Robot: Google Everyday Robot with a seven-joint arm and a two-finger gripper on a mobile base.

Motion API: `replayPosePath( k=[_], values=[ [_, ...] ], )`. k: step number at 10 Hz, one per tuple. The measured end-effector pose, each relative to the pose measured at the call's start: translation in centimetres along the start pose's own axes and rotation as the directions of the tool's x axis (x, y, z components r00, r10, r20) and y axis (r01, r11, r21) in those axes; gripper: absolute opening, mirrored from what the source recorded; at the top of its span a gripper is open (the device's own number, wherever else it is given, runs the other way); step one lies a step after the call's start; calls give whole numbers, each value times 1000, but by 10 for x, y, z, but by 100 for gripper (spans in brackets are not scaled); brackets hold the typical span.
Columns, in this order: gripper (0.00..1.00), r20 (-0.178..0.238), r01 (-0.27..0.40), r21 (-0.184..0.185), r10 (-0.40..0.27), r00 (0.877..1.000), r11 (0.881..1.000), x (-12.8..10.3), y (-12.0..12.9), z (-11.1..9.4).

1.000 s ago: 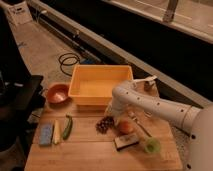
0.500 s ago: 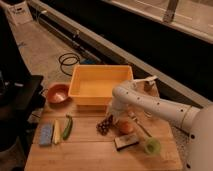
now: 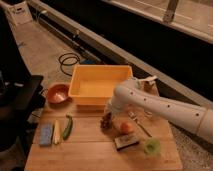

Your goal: Place grapes in plastic cup

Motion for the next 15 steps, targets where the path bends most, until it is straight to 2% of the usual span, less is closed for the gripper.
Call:
replayPosePath(
  k=[1,4,6,9,12,13,15],
  values=[
    [0,-25,38,43,-37,999,998,-8,-11,-29],
    [0,-87,90,100,-81,993,991,-14,-22,-78],
    [0,-133,91,122,-74,988,988,-2,-9,-106],
    [0,-170,36,128,-14,985,991,31,35,-128],
    [0,-174,-50,130,73,982,990,63,80,-139],
    [0,-171,-74,133,96,980,988,69,90,-140],
    [0,-169,-69,133,91,981,989,67,87,-139]
  ],
)
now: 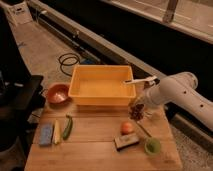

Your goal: Place grapes in plastic cup

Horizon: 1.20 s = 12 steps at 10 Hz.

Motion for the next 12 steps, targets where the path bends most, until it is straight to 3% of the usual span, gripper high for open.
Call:
replayPosePath(
  k=[6,8,10,12],
  values=[
    [0,-11,-21,-9,21,1000,1000,0,10,-3],
    [0,-32,-59,-12,58,998,998,6,35,-15],
    [0,-68,-103,-17,101,993,995,11,75,-37],
    [0,-88,-126,-41,122,989,991,6,99,-43]
  ],
)
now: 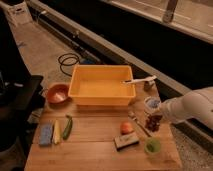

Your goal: Place grapes in plastic cup

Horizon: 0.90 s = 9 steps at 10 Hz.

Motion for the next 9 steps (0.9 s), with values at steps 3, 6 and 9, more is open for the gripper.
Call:
replayPosePath(
  k=[3,6,9],
  values=[
    [0,-2,-7,-25,7,1000,1000,-8,17,7],
    [0,2,-15,-48,15,1000,999,-18,35,11],
    [0,15,-48,-56,49,999,997,-23,55,14]
  ],
)
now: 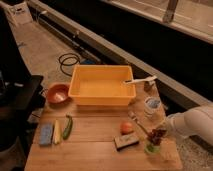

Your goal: Place grapes in plastic cup

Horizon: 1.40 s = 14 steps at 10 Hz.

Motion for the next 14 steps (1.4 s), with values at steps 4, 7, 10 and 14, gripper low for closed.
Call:
replayPosePath(
  k=[4,7,10,14],
  values=[
    [5,47,-42,-9,42,998,999,2,13,18],
    [35,89,-71,-33,73,993,997,1,21,37],
    [59,113,-81,-42,85,990,996,-5,24,45],
    [60,120,-87,-35,90,989,996,-14,28,42]
  ],
)
